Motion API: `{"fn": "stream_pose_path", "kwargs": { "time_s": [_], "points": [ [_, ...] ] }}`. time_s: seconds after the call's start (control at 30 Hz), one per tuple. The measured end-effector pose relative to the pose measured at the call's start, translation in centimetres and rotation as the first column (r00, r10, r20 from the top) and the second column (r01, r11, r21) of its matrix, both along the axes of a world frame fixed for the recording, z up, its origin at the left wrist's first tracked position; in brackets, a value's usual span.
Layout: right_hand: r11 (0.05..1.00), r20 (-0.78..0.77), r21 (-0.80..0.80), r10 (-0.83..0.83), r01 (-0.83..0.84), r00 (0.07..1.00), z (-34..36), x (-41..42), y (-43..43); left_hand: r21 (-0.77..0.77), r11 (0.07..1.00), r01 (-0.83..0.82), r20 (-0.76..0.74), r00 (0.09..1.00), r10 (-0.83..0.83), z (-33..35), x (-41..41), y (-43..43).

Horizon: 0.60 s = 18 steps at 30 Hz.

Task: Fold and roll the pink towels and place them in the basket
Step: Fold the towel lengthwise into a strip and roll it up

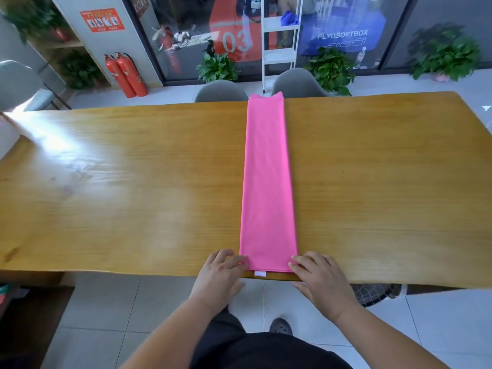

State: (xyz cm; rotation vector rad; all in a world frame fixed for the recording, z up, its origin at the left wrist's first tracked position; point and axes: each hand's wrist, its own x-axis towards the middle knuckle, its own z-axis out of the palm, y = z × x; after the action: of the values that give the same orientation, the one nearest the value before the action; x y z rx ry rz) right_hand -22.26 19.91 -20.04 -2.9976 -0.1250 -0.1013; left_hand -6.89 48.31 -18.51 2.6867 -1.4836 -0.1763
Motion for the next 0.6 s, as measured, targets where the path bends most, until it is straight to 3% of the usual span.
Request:
{"fn": "stream_pose_path", "kwargs": {
  "time_s": [0.33, 0.47, 0.6],
  "points": [
    [0.993, 0.138, 0.094, -0.082, 0.069, 0.987, -1.5, -0.6, 1.2, -0.217, 0.976, 0.021, 0.101, 0.995, 0.001, -2.9, -0.6, -0.8],
    [0.981, 0.161, 0.163, -0.129, 0.102, 0.979, -1.8, -0.8, 1.3, -0.324, 0.937, -0.132, -0.048, 0.991, 0.124, -3.1, -0.9, -0.3],
    [0.910, 0.079, 0.298, -0.325, 0.288, 0.942, -1.1, 0.2, 1.9, -0.256, 0.894, -0.368, -0.302, 0.909, 0.288, -1.9, 0.0, -0.8]
  ]
}}
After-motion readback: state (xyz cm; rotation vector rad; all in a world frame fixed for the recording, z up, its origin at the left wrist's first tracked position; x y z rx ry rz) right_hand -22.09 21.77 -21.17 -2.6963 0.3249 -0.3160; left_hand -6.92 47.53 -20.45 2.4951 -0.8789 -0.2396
